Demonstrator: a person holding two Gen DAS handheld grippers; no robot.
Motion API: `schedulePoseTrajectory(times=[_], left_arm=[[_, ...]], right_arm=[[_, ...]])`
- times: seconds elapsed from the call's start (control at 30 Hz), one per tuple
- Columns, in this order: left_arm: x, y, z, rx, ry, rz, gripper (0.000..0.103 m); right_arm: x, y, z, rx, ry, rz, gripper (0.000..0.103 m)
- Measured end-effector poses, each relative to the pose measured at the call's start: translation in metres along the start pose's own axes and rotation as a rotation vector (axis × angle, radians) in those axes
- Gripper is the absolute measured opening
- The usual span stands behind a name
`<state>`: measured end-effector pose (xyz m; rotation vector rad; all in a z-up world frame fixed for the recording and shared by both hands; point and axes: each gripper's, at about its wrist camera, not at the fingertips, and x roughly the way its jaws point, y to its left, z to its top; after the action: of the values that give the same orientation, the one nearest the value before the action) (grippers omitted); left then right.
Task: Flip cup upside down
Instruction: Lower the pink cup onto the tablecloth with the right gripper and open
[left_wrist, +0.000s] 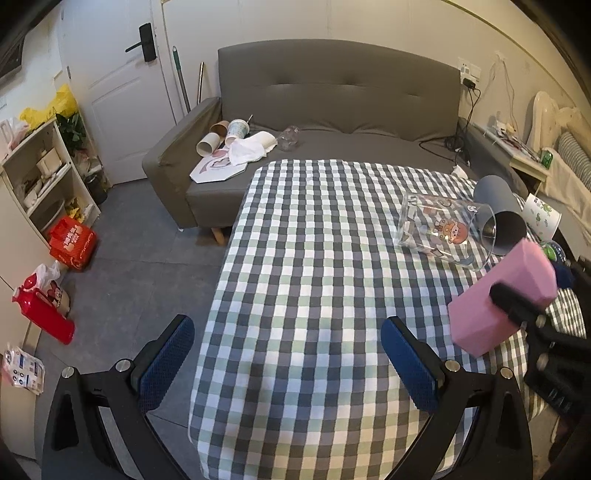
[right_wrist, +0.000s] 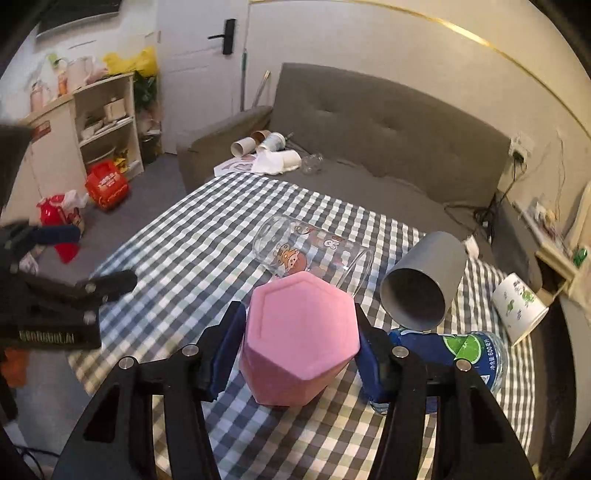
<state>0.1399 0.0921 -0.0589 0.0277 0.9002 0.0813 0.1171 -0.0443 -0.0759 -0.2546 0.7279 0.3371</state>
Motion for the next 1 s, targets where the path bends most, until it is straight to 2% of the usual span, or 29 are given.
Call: schedulePoseTrajectory(times=[0.1,0.47,0.5,0.53,0.6,1.0], left_arm=[[0.0,-0.005,0.0,0.013,0.004,0.003,0.103],[-0.014,-0.012,-0.002,0.021,-0.011,0.006,0.103],[-0.017,-0.012,-0.001,0.022,-0.013,0.008,0.103],[-0.018,-0.012,-0.001,0.023,-0.014,0.01,0.103],[-0.025,-0.011,0.0,0.023,-0.025,0.019,0.103],[-0.098,-0.023,0.006,0.013,-0.183,0.034,0.103]], right_arm=[[-0.001,0.006,-0.004,-0.036,-0.024,-0.003,0.056],[0.001,0.001,-0.001,-0.011,0.002,0.018,0.056],[0.0,0.0,0.0,0.004,0.003,0.026,0.058],[-0.002,-0.002,0.001,0.021,-0.001,0.024,0.069],[-0.011,-0.006,0.004,0.054,-0.033,0.029,0.077],[-0.104,-0.023,0.016,0.09,-0.209,-0.004,0.077]])
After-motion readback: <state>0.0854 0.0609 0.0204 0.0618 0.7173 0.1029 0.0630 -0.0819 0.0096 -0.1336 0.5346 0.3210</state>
